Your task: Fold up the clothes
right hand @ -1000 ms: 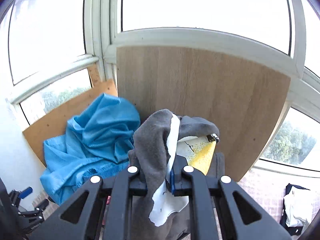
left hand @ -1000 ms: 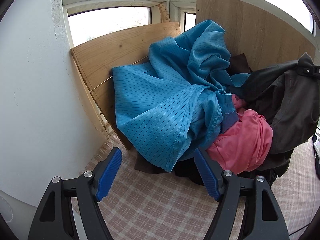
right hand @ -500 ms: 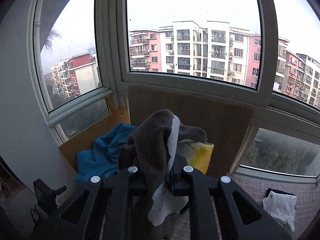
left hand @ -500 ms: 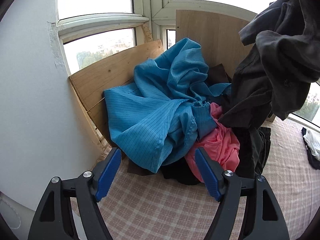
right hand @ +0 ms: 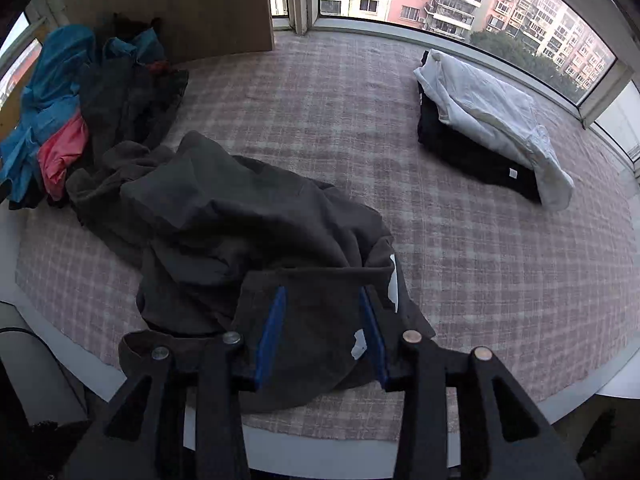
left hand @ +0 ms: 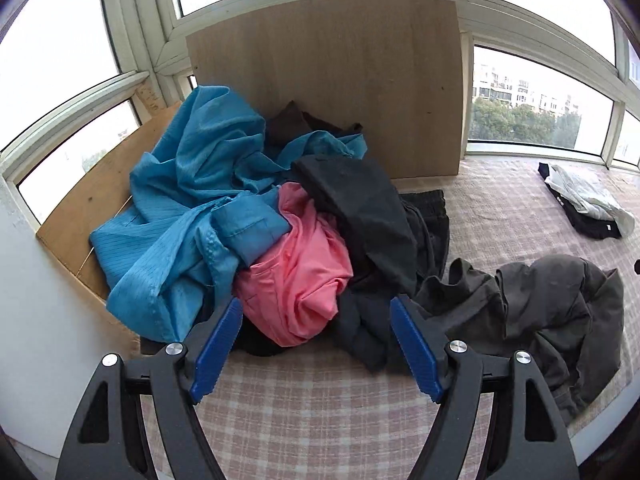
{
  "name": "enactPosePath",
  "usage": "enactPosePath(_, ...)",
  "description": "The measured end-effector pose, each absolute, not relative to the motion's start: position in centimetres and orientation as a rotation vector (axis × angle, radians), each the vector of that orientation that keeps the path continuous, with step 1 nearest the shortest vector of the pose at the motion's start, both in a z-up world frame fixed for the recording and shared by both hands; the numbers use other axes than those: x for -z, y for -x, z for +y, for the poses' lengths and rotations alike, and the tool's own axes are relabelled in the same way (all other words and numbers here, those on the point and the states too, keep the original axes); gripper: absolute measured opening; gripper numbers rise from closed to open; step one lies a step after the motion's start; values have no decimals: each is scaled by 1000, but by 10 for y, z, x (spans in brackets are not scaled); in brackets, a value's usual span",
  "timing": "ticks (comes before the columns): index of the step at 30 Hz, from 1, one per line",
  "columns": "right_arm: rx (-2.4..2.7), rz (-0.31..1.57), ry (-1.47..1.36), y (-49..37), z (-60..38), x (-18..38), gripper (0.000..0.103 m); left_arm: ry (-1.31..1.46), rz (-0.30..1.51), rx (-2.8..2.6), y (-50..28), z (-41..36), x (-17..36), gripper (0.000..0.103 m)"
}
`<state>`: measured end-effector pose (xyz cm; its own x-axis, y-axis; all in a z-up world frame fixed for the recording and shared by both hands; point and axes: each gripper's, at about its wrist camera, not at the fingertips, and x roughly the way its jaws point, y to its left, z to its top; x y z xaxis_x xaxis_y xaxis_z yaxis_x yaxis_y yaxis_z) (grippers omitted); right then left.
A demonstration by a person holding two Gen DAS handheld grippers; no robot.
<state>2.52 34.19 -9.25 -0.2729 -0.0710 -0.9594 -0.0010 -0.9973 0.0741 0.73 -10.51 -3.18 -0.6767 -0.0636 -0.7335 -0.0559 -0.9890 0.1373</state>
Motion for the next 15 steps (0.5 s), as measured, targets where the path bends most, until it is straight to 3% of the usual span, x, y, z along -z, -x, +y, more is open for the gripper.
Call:
enactPosePath(8, 2417, -297, -1924, -48, 427, 145, 43, -1664, -470, 2982, 24, 51, 89, 76)
enactPosePath(15, 2311, -449, -1826, -33, 420, 152, 44, -1799, -688, 2833, 54, 132, 141, 76)
